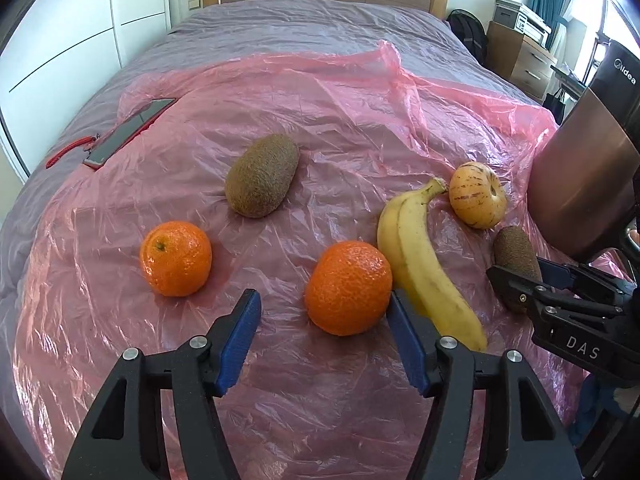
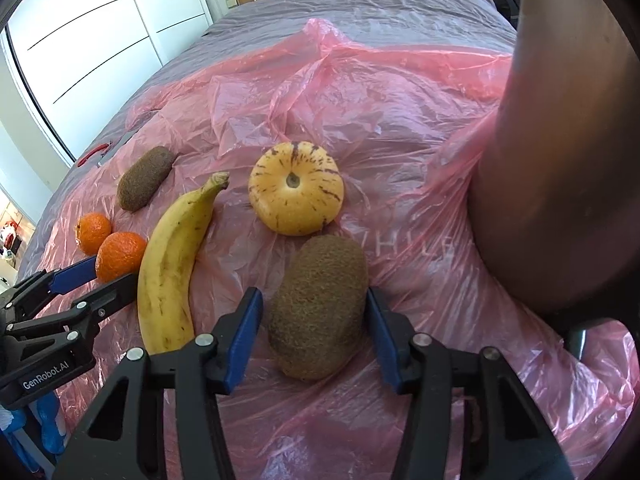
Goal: Organize fruits
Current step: 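Grasp another mandarin with the left tool while the right tool grasps the second kiwi, then carry the mandarin with the left tool while the right tool carries the kiwi to the green tray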
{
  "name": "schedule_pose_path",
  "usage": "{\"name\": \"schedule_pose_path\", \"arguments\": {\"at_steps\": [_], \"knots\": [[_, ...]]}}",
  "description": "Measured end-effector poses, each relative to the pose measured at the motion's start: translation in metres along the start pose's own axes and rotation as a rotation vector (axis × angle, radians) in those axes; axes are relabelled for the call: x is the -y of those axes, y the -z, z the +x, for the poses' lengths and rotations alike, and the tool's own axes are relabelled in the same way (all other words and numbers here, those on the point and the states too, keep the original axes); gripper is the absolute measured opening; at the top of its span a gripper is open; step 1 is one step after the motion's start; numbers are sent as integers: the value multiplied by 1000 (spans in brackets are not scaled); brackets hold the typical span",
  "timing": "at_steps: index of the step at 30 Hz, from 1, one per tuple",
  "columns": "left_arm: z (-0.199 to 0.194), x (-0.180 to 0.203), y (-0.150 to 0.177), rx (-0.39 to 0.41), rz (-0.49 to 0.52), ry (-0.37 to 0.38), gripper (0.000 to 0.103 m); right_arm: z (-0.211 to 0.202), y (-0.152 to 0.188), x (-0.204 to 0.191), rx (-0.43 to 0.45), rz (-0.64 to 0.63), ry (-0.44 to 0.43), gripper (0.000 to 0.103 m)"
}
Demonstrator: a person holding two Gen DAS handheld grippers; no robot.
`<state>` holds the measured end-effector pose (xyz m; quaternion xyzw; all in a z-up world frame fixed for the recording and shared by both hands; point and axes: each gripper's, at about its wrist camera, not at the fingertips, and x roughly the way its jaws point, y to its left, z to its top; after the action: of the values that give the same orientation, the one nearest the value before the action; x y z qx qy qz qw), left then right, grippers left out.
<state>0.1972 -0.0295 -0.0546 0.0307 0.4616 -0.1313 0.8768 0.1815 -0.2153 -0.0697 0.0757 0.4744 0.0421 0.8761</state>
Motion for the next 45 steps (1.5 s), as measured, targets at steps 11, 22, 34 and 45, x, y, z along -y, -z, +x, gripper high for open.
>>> {"name": "schedule_pose_path", "arguments": {"at_steps": [11, 22, 34, 45], "knots": [[21, 11, -7, -25, 32, -7, 38, 7, 1, 1, -8, -10, 14, 40], [1, 11, -10, 31, 28, -21, 37, -7, -1, 2, 19, -28, -4, 34], [-56, 11, -10, 108, 2, -25, 37, -59, 2, -14, 81, -71, -34, 34], [-116, 37, 26, 119, 32, 10, 37, -126, 53, -19, 81, -132, -88, 34]]}}
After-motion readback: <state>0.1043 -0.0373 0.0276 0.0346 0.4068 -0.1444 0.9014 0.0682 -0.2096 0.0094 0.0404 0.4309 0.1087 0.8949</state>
